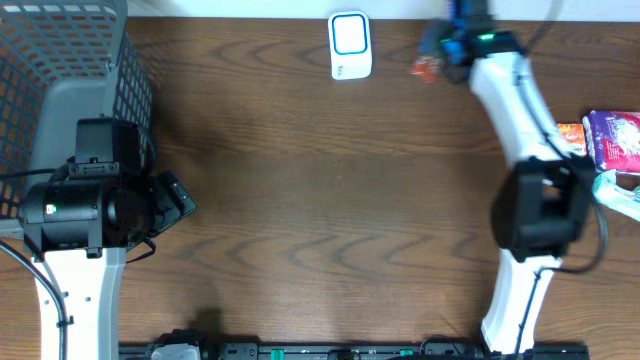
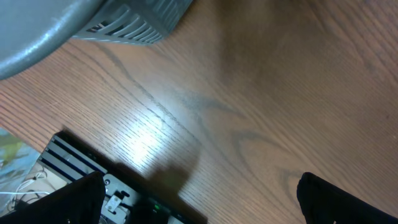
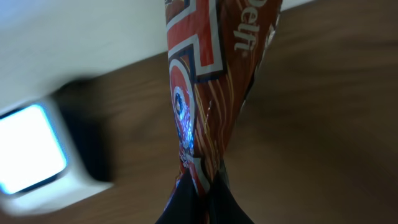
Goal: Scan the item barcode
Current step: 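Carry the snack bar right and set it by the orange pack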
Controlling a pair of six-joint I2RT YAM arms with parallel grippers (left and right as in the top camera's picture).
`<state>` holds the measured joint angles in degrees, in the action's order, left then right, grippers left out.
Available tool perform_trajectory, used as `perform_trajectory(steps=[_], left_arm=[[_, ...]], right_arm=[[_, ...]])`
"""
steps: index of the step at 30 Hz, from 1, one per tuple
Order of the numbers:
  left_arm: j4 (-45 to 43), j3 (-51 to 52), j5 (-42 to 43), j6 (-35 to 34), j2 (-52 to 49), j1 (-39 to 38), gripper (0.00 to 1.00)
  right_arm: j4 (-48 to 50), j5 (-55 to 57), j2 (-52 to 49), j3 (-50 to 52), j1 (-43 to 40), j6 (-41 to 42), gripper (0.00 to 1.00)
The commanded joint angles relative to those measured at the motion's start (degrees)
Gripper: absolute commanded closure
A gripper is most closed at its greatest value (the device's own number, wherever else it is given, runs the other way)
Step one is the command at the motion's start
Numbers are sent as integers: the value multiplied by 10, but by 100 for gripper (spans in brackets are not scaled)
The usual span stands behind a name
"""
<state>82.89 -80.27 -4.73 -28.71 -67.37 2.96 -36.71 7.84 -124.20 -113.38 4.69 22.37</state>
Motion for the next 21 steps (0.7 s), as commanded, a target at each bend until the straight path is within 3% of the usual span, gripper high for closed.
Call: perform_trajectory(steps=[1, 7, 9, 14, 21], left_arm=[[2, 0, -9, -5, 0, 3, 2], [2, 0, -9, -5, 0, 3, 2], [2, 0, -9, -5, 0, 3, 2], [2, 0, -9, -5, 0, 3, 2], [2, 0, -9, -5, 0, 3, 2]], right_arm=[[-39, 99, 47, -2, -54, 6, 99], [-104, 90, 39, -2, -136, -122, 99], [-140, 70, 24, -2, -173, -241, 99], [-171, 71, 3, -1, -214, -369, 99], [-158, 104, 0, 0, -251, -388, 99]])
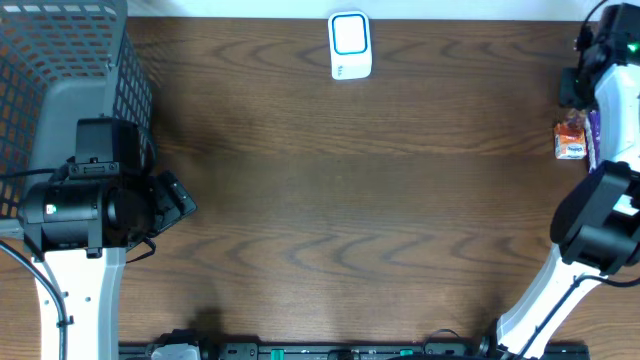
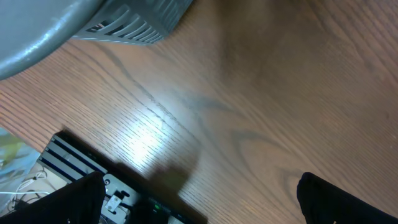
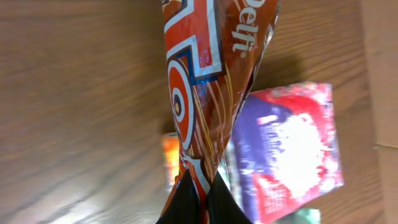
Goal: Scan the item barcode
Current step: 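Carry the snack bar right and set it by the orange pack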
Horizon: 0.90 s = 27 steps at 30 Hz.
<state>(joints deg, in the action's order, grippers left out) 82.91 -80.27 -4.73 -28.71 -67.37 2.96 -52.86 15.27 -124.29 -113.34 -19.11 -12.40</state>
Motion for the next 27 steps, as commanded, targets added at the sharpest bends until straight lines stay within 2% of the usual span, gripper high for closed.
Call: perform_trajectory(steps=[1, 13, 17, 23, 24, 25, 26, 27], left_arm=[[2, 0, -9, -5, 0, 3, 2], [2, 0, -9, -5, 0, 3, 1], [2, 0, -9, -5, 0, 3, 2], [2, 0, -9, -5, 0, 3, 2], [2, 0, -9, -5, 0, 3, 2], [2, 0, -9, -5, 0, 3, 2], [2, 0, -9, -5, 0, 3, 1], [2, 0, -9, -5, 0, 3, 2]], right_arm=[[3, 40, 0, 0, -16, -45, 99], [-16, 45, -8, 63, -31, -180, 99], [-1, 104, -9, 82, -31, -181, 99], [-1, 118, -10, 85, -38, -181, 99], [0, 118, -10, 85, -38, -181, 93], [1, 118, -10, 85, -37, -181, 81], [3, 118, -10, 85, -37, -180, 58], [5, 118, -10, 85, -37, -175, 50]])
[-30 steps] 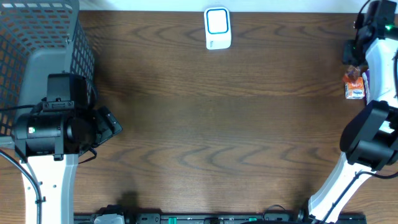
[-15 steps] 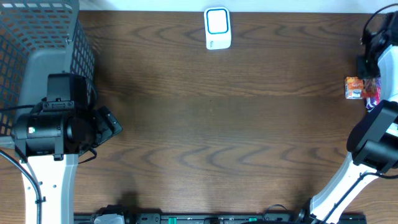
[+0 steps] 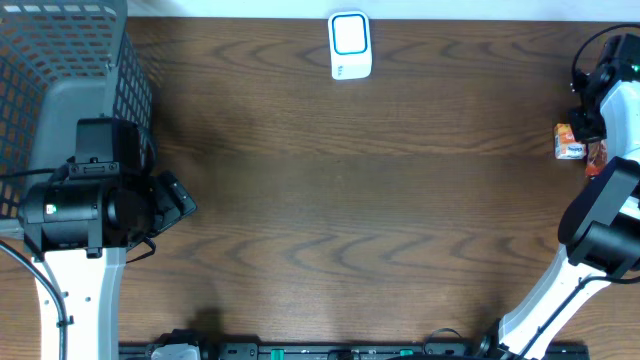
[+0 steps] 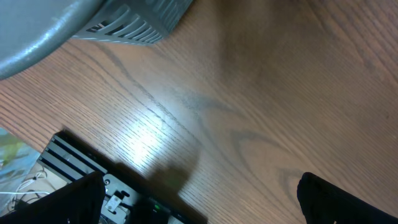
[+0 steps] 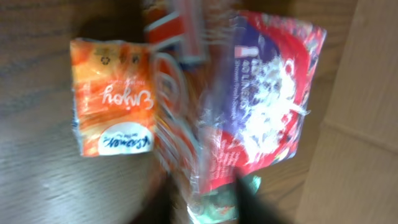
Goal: Scan the item barcode
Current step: 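Carry the snack bar right and set it by the orange pack, then open the right gripper and pull it back down-right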
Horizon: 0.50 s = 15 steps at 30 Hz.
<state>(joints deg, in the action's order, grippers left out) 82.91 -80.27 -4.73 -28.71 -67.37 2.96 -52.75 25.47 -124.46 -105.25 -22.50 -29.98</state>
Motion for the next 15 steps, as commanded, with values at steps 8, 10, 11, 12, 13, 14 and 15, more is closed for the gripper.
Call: perform_trajectory(steps=[8, 10, 11, 12, 13, 14, 15], left_arm=[[2, 0, -9, -5, 0, 3, 2], [2, 0, -9, -5, 0, 3, 2], [2, 0, -9, -5, 0, 3, 2], [2, 0, -9, -5, 0, 3, 2], [2, 0, -9, -5, 0, 3, 2], [2, 0, -9, -5, 0, 3, 2], [2, 0, -9, -5, 0, 3, 2]], right_arm=[[17, 16, -3, 2, 0, 47, 1], [29, 16, 8, 2, 3, 64, 1], [35, 16, 15, 2, 4, 73, 1], [43, 16, 23, 2, 5, 81, 1], [53, 16, 35, 2, 7, 93, 1], [64, 15, 48, 2, 8, 104, 1], [72, 12, 61, 2, 9, 111, 1]])
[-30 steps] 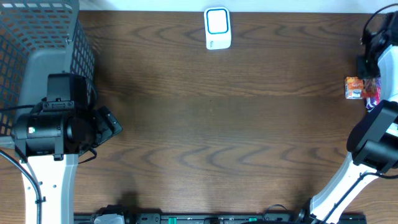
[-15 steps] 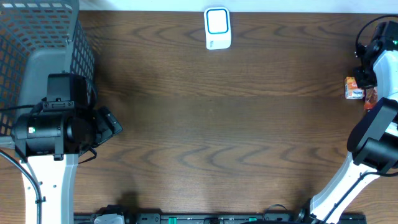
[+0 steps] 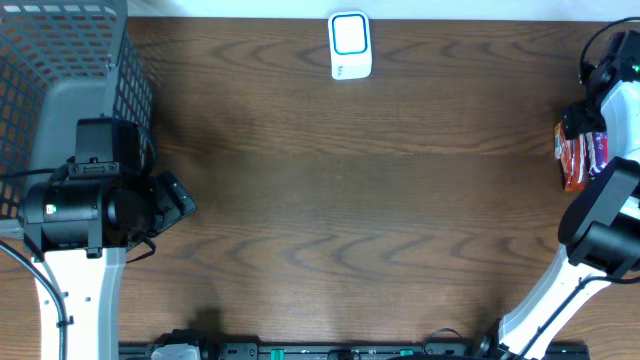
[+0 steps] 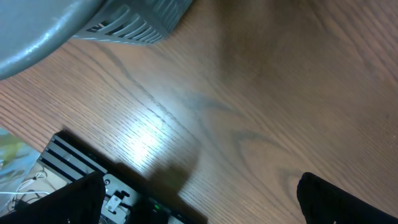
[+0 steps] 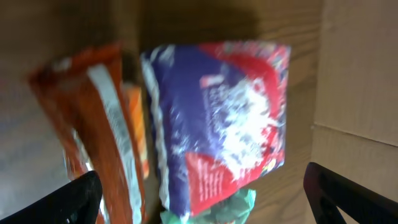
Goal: Scan the item barcode
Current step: 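Open the right gripper and pull it back down-right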
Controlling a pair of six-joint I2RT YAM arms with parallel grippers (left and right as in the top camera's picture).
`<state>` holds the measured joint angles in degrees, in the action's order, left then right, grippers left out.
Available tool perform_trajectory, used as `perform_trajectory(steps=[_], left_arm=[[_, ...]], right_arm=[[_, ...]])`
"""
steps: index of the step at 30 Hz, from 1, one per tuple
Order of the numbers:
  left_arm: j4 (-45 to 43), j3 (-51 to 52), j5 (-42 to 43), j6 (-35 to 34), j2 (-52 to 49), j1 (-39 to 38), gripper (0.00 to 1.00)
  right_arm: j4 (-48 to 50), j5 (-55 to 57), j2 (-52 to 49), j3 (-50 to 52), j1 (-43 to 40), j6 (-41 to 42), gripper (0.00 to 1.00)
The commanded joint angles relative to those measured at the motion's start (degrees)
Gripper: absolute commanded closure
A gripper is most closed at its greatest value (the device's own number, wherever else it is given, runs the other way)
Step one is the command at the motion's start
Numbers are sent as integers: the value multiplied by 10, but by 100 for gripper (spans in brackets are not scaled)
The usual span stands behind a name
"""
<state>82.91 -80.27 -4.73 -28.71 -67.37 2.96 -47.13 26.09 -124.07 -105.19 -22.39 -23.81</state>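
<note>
The red-brown snack packet (image 5: 93, 143) lies flat at the left of a pile at the table's right edge, also seen as the packet (image 3: 572, 160) from overhead. My right gripper (image 5: 202, 202) hangs open over the pile, its fingers (image 5: 68, 199) spread wide with nothing between them. The white barcode scanner (image 3: 349, 45) with a blue-framed window stands at the back centre, far from the packet. My left gripper (image 4: 199, 205) is open and empty above bare wood beside the basket.
The pile also holds a purple and red packet (image 5: 217, 118), an orange packet (image 5: 135, 118) half under the red-brown one, and something green (image 5: 214, 208). A pale surface (image 5: 367, 74) borders the table's right edge. A grey mesh basket (image 3: 60, 60) fills the left back corner.
The red-brown packet was a blur at my right jaws over the pile. Now it lies on the pile, over the orange packet, and the right gripper is open. Left arm unchanged.
My right gripper held the red-brown packet upright just right of the scanner at the back. Then it held it above the pile at the right edge. Then the packet was down among the pile, and now it lies there released.
</note>
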Motion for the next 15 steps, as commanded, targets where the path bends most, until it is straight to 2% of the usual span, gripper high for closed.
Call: perform_trajectory(steps=[1, 9, 13, 15], left_arm=[[2, 0, -9, -5, 0, 3, 2], [2, 0, -9, -5, 0, 3, 2], [2, 0, -9, -5, 0, 3, 2], [2, 0, -9, -5, 0, 3, 2]], right_arm=[[27, 3, 72, 2, 10, 58, 1], [51, -24, 210, 2, 37, 71, 1], [41, -126, 288, 2, 58, 71, 1], [38, -221, 329, 2, 68, 71, 1]])
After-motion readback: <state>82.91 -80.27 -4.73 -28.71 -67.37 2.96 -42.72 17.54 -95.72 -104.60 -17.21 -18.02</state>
